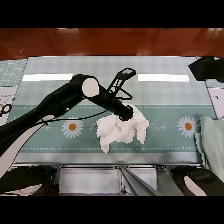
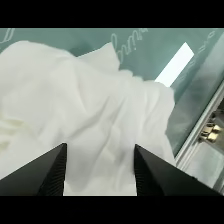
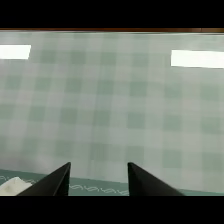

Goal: Fold the shirts.

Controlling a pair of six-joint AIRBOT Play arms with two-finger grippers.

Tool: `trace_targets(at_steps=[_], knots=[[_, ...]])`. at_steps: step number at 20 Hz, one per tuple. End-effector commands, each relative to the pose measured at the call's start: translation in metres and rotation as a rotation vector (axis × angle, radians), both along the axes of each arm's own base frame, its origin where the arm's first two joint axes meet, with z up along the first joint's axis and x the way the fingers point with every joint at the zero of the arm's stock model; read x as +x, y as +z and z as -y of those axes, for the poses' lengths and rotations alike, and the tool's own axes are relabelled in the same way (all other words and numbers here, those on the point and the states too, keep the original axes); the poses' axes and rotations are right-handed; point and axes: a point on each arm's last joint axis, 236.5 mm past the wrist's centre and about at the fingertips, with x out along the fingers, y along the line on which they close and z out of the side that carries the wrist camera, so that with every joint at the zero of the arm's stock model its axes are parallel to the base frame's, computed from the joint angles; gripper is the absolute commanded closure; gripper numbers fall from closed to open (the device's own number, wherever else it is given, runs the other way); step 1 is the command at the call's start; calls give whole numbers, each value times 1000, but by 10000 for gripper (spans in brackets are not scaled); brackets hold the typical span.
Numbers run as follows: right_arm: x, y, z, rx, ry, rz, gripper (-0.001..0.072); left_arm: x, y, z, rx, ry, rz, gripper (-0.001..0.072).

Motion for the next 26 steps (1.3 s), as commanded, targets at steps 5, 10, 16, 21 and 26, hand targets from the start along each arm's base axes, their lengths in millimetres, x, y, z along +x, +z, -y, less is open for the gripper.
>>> trace_targets(at_steps=[5,10,16,21,26], knots=[[-40,-69,170,-187,-472,-291,301,78,21,-191,195,363,15,202],[-69,-211,109,362,-386,-464,302,11,-65,-217,-130,662,-443,202],[-85,-263,48,455,-253,-544,302,-30,-113,-176,-214,629,-625,202],[-86,-264,31,440,-204,-562,302,-38,-123,-131,-186,520,-620,202],[-87,-264,31,443,-206,-566,302,-24,-126,-103,-168,477,-562,202]])
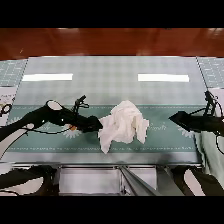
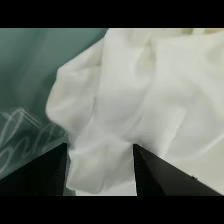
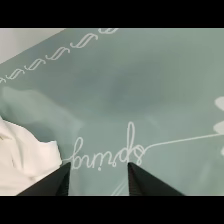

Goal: Fold the shirts.

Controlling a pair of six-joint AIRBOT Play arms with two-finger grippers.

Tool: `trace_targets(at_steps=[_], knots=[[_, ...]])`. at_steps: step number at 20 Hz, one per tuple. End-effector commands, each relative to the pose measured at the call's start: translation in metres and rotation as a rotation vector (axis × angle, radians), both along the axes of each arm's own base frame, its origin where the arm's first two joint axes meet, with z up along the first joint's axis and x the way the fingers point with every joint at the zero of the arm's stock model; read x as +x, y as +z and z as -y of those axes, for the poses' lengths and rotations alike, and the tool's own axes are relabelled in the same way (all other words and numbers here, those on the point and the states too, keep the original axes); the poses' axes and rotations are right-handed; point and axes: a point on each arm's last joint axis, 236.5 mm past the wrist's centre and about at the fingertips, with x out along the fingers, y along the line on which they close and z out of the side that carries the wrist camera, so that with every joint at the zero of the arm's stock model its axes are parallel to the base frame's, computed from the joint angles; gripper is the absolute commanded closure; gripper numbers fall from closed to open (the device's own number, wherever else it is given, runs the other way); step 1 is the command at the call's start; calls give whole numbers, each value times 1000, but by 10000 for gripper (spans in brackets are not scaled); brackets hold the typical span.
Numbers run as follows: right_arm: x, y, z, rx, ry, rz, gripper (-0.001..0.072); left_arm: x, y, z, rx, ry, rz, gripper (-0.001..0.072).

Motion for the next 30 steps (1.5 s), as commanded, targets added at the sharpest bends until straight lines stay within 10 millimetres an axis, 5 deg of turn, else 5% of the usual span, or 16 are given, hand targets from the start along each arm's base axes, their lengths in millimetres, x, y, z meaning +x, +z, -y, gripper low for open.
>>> trace_targets(at_steps=[1,5,6,7,8,15,24,25,27,30], knots=[[-1,-1,-3,7,4,-5,302,13,-2,18,10,3,31,202],[-1,-1,-1,-3,4,-4,302,25,-2,22,10,14,41,215],[-1,-4,-1,0,6,-12,302,26,-3,22,12,16,35,312],[-5,-9,-4,12,17,-41,302,26,-3,22,12,14,36,561],[-12,-15,-9,40,35,-88,302,26,-3,22,11,8,44,682],[-45,-46,-66,191,211,-266,302,34,7,10,15,-6,68,682],[-24,-78,-149,234,284,-257,302,41,12,3,7,15,83,682],[-22,-79,-155,235,294,-255,322,42,12,2,9,16,87,682],[-17,-70,-165,235,383,-220,688,45,12,0,8,1,116,682],[19,-13,-167,236,475,-83,690,78,44,-16,-27,43,178,682]])
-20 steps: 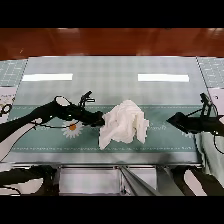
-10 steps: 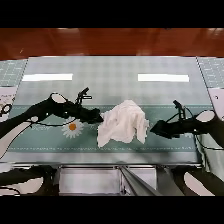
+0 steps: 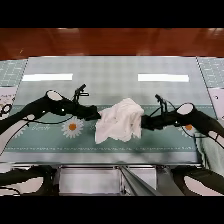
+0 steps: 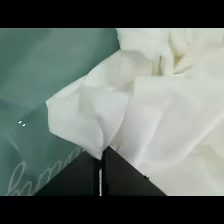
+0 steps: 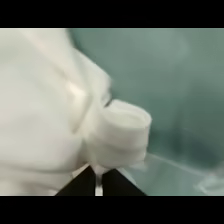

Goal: Fold the shirts.

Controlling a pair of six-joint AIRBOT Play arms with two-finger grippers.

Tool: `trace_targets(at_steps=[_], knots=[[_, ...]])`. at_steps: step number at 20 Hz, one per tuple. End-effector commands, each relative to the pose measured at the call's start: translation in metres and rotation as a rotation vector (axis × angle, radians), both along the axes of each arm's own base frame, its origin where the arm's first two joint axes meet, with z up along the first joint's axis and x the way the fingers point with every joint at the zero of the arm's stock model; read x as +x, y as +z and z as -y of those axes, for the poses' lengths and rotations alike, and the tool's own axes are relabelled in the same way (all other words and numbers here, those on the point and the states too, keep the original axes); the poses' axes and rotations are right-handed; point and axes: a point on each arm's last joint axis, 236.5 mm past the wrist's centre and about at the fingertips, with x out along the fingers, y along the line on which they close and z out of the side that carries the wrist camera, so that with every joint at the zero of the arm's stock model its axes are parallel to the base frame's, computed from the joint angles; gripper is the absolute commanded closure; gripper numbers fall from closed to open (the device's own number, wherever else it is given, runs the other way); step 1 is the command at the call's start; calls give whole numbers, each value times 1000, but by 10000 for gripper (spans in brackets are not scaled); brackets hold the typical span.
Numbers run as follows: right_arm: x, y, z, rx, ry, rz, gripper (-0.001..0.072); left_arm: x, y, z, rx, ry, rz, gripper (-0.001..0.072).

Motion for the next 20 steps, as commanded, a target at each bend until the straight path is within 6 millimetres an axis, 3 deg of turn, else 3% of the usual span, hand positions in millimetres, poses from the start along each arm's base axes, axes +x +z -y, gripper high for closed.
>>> trace_targets(at_steps=[1,3,4,6,9,10,12,14,16,18,20], knots=[[46,71,-2,30,60,173,690,40,47,-18,-50,35,109,682],[96,151,20,-19,20,378,690,85,118,-39,-86,113,267,683],[117,199,34,-57,-4,490,691,105,163,-51,-102,156,369,683],[140,297,53,-129,-32,701,690,129,263,-73,-126,217,594,683],[130,427,72,-234,-46,992,690,119,410,-98,-133,251,953,683],[119,461,79,-265,-56,1064,690,106,452,-106,-125,250,1059,683],[93,510,89,-316,-76,1168,690,76,511,-120,-85,273,1203,683],[61,538,94,-340,-90,1243,690,45,548,-134,-8,304,1315,683],[27,545,105,-393,-95,1255,690,14,563,-144,87,322,1390,683],[-3,544,120,-462,-111,1248,690,-12,552,-149,199,296,1374,682],[-28,533,128,-494,-115,1206,690,-31,527,-154,283,267,1290,682]])
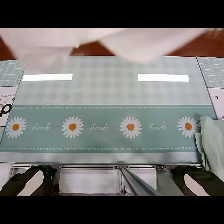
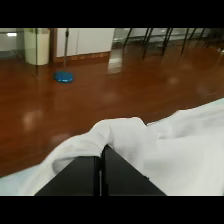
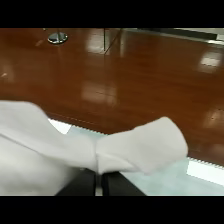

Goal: Fold the shirts.

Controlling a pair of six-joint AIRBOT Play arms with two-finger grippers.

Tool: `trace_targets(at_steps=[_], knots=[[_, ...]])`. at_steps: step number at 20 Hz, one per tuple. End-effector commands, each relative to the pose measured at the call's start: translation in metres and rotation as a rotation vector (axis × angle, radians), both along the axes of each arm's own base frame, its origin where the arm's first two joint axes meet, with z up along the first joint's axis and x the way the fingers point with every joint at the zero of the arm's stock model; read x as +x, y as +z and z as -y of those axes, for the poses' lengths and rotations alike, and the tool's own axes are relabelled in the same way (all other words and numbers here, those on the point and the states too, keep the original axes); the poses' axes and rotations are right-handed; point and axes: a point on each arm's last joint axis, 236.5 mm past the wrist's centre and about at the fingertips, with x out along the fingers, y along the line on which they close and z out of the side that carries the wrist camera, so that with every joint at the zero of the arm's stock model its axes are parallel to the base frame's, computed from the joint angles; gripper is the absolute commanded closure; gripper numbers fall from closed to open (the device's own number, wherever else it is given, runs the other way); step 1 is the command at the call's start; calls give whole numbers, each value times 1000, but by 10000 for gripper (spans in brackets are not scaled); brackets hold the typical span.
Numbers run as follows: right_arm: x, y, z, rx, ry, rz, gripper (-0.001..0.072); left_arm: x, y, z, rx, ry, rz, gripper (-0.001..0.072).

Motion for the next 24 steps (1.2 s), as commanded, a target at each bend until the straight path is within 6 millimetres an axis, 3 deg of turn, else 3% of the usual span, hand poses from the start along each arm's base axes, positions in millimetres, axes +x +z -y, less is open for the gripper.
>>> trace_targets(at_steps=[1,5,8,11,14,16,19,22,23,24], knots=[[-53,-23,21,-54,-70,-87,690,-38,-32,-14,103,88,-126,682],[-79,-90,21,-27,-79,-257,690,-50,-124,-7,114,16,-416,682],[-82,-160,19,14,-99,-425,690,-56,-224,4,79,-55,-682,682],[-65,-228,18,27,-116,-561,690,-58,-332,19,33,-106,-935,682],[-16,-279,19,21,-126,-621,690,-20,-408,20,-51,0,-989,682],[22,-307,18,13,-129,-675,690,13,-439,17,-77,70,-1001,682],[87,-360,20,22,-163,-728,690,59,-469,23,-87,81,-1028,682],[124,-422,12,65,-176,-857,689,90,-497,25,-70,68,-1099,682],[134,-439,8,85,-174,-902,681,98,-499,27,-66,52,-1118,657],[143,-448,3,133,-175,-944,546,106,-497,29,-60,33,-1125,450]])
